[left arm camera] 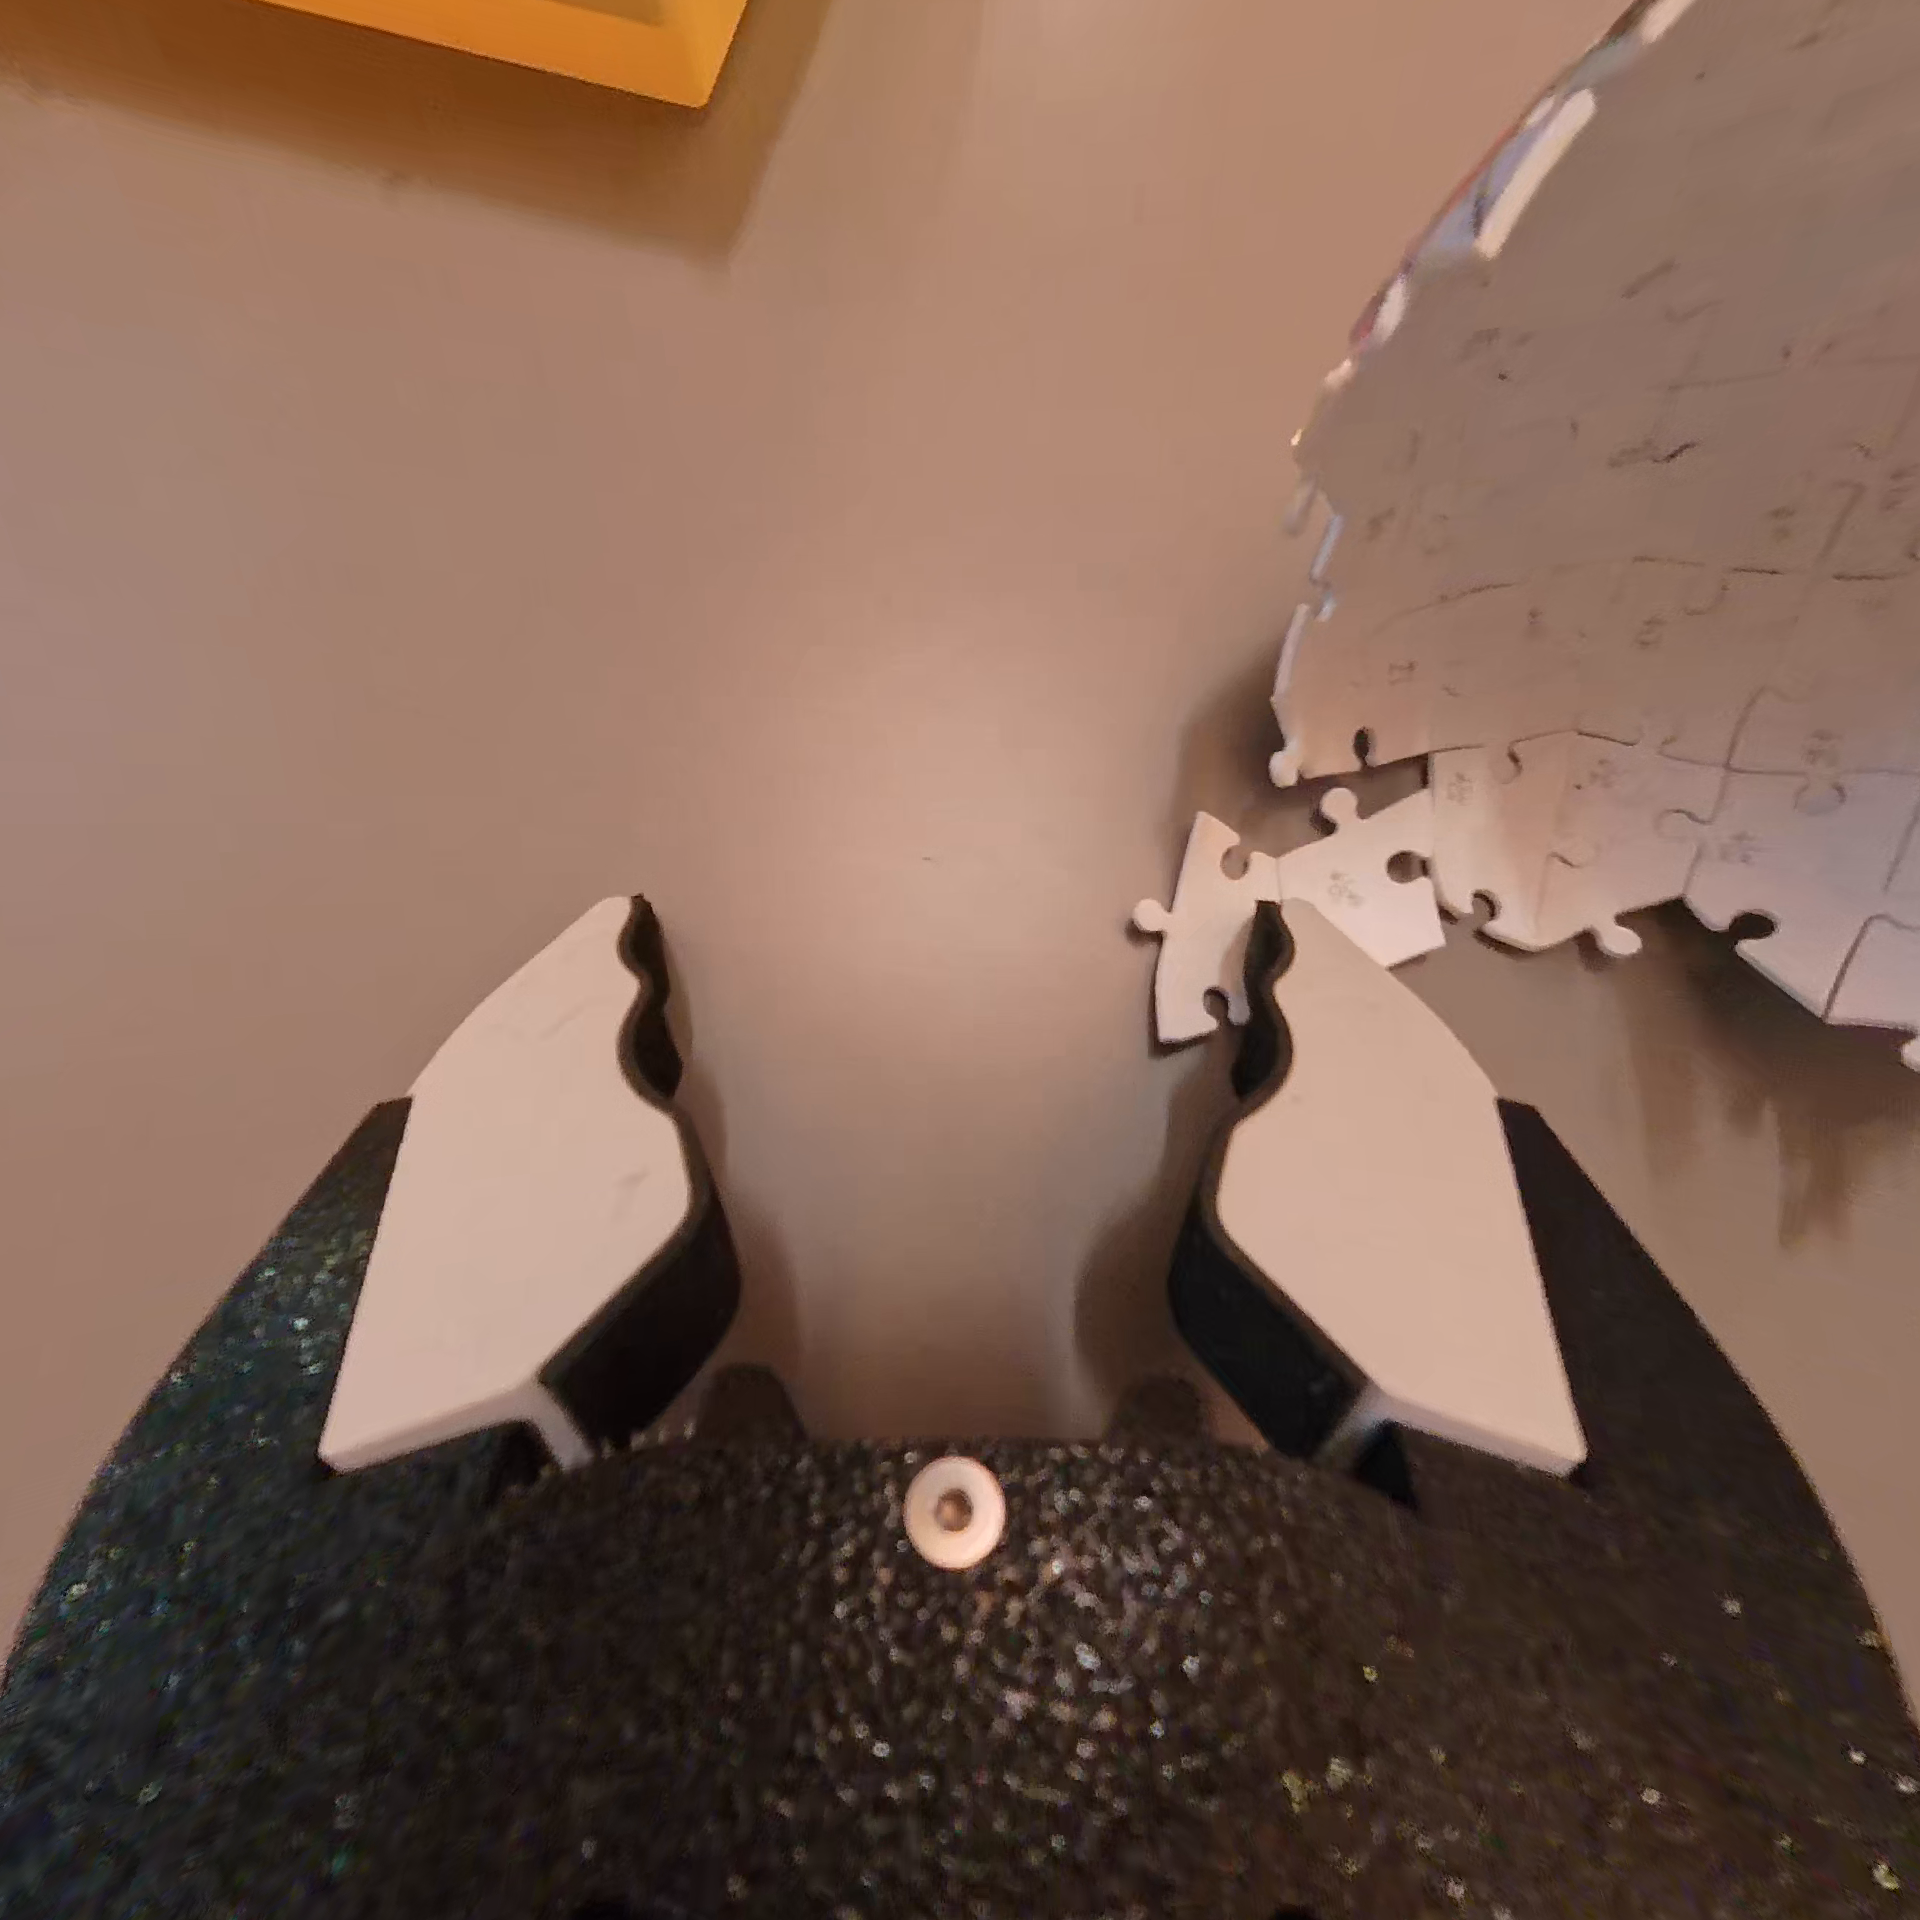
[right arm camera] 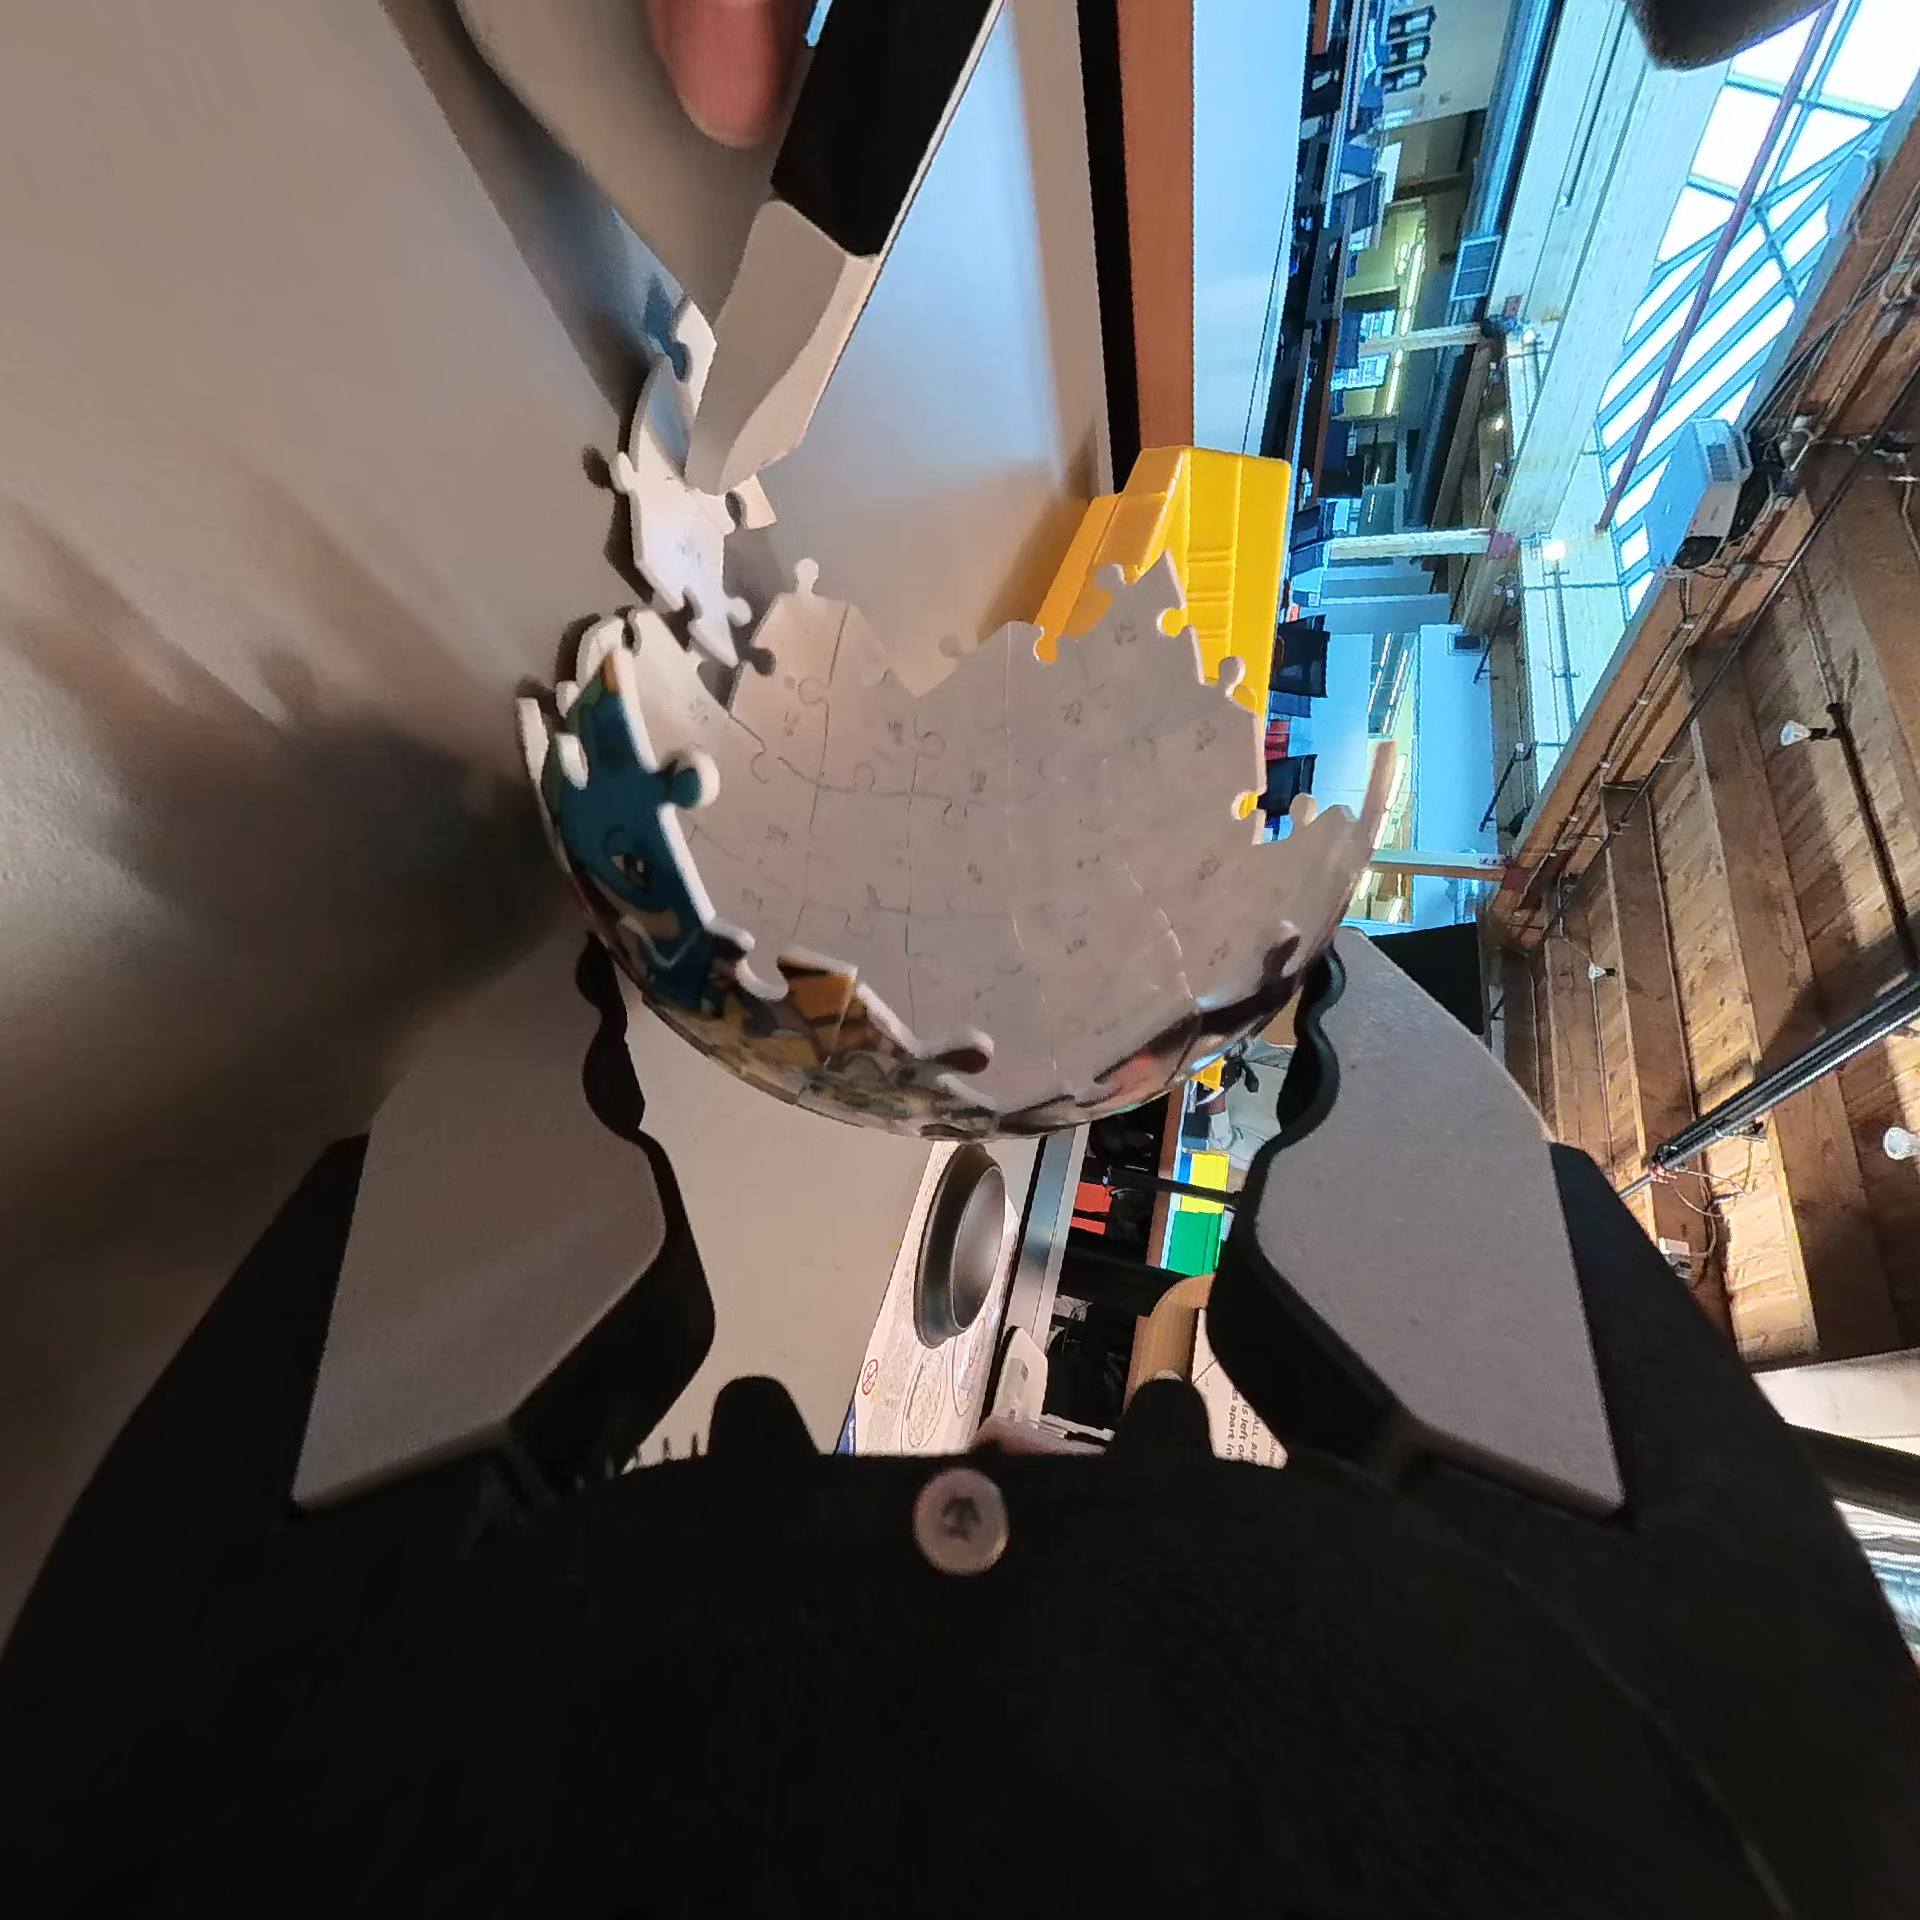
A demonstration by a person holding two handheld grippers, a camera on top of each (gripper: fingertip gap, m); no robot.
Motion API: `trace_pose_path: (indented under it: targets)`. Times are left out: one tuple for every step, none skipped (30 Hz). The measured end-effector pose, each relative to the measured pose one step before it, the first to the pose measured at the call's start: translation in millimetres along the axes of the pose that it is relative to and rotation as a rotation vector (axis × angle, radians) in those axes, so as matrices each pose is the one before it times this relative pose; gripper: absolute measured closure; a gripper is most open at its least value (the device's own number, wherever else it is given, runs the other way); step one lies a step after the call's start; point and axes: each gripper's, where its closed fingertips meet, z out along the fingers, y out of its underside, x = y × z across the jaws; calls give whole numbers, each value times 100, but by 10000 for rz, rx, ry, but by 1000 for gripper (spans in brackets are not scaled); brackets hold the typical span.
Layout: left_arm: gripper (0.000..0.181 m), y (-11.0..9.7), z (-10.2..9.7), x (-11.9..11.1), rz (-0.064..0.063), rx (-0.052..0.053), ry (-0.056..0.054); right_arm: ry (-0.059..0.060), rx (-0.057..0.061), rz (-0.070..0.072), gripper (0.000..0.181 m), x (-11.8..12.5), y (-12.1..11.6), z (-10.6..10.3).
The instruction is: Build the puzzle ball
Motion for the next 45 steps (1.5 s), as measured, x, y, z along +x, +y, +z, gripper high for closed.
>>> trace_pose_path:
  targets:
    - [77, -2, 1, 67, -7, 5, -11, 0, -4, -12, 59, 0, 6, 1]
    - [77, -8, 7, 72, 5, 4, -4, -3, -6, -16, 59, 4, 9, -14]
    - [77, -12, -6, 55, 7, 10, -20, -3, -4, -26, 59, 10, -4, -13]
    - [77, -25, -11, 17, 4, 17, -57, -10, -8, -24, 59, 13, 10, -9]
    - [76, -28, -29, -34, 23, 30, -92, -14, -6, -23, 60, 3, -2, -18]
    - [76, -56, -38, -56, 29, 40, -123, -14, -3, -29, 60, 10, -17, -7]
    - [76, -72, -31, -80, 40, 52, -135, -18, 1, -44, 60, 19, -23, 5]
    - [76, -65, -44, -86, 54, 58, -147, -47, 8, -50, 60, 35, -50, 33]
    - [76, -69, -42, -58, 72, 55, -120, -76, -2, -51, 60, 46, -64, 47]
    - [76, -64, -27, -1, 69, 41, -71, -100, 17, -59, 60, 41, -89, 52]
    - [77, -31, -19, 5, 44, 24, -39, -112, 25, -26, 60, 33, -93, 77]
    - [76, -29, 8, -4, 12, 7, -20, -127, 24, 48, 60, 18, -58, 98]
    - [77, -3, 6, 17, -10, -7, 1, -135, 56, 73, 60, 11, -51, 82]
    - [77, 7, 1, -2, -16, -10, 4, -133, 71, 68, 60, 28, -41, 56]
    - [77, -5, 5, 6, 0, -1, 1, -158, 28, 53, 60, 7, 32, 45]
    - [77, -7, -5, -7, 4, -5, -6, -172, 11, 36, 61, 39, 90, 27]
    - [77, -16, 3, -3, 11, -6, -13, -186, -1, 27, 62, 45, 103, 4]
    - [77, -46, 25, -14, 26, 5, -14, -200, 2, 63, 63, 20, 96, -32]
    - [76, -58, 17, -4, 33, 13, -16, -193, 13, 100, 64, -15, 62, -58]
    - [77, -73, 14, -23, 31, 22, -21, -162, 60, 69, 65, -17, -9, -98]
    - [77, -142, -25, 15, 18, 59, -7, -120, 74, 20, 67, 22, -41, -112]
    - [77, -161, -24, 35, 31, 89, 9, -111, 35, -18, 67, -17, -42, -78]
    - [77, -108, -31, 0, 31, 52, -40, -67, -24, -41, 68, -5, 3, -41]
    - [77, -66, -14, 51, 45, 18, -15, -39, -33, -54, 68, 3, -20, -5]
    - [77, -81, -22, 120, 76, 41, 13, -22, 8, -39, 68, 1, -91, 7]
    - [77, -50, 15, 90, 100, 41, -10, -17, 22, -34, 68, 16, -112, -1]
    - [77, 53, 78, 60, 105, -23, -28, -31, 23, -32, 68, -9, -112, -9]
    - [76, 112, 93, 75, 75, -95, -11, -47, 36, -20, 68, -14, -132, -16]
    - [77, -70, 14, 100, 3, 4, 27, -82, 4, -4, 68, 1, -80, -24]
    - [77, -99, 31, 112, 32, 15, 28, -81, -29, -11, 69, 28, -30, -1]
    - [77, -113, 87, 90, 59, 33, 5, -86, -34, -12, 69, 25, -4, 30]
    - [77, -106, 97, 98, 75, 31, 26, -84, -2, 12, 69, 20, -37, 46]
    - [77, -111, 67, 13, 84, 6, -2, -88, 29, 39, 69, 24, -50, 49]
    - [76, -118, 49, -76, 108, 3, -44, -76, 26, 32, 69, 47, -38, 46]
    - [76, -110, 55, -49, 113, 5, -11, -76, 20, 23, 69, 35, -17, 30]
    - [76, -56, 41, -24, 84, -25, 18, -68, 20, 5, 69, 36, -24, 33]
    - [75, -5, 10, -129, 32, -38, -43, -56, 8, -17, 69, 48, -26, 36]
    - [74, -15, 14, -133, 33, -7, -51, -64, -9, -28, 69, 28, -12, 36]
    - [73, -32, 11, -58, 46, 40, -10, -59, 0, -25, 69, 39, -44, 36]
    - [73, -30, 26, -42, 15, 38, -12, -72, 19, -23, 69, 29, -70, 28]
    - [73, -17, 21, -23, 25, 22, 5, -78, 23, -10, 69, 33, -77, 39]
    - [72, -63, 14, -57, 75, 47, -22, -74, 26, -31, 69, 38, -89, 40]
    - [72, -101, 30, -213, 61, 72, -125, -47, 30, -61, 69, 60, -88, 45]
    - [72, -94, 33, -151, 63, 69, -94, -44, -6, -62, 69, 45, -48, 60]
    - [72, -54, 19, -61, 51, 45, -40, -43, -36, -57, 69, 32, -17, 73]
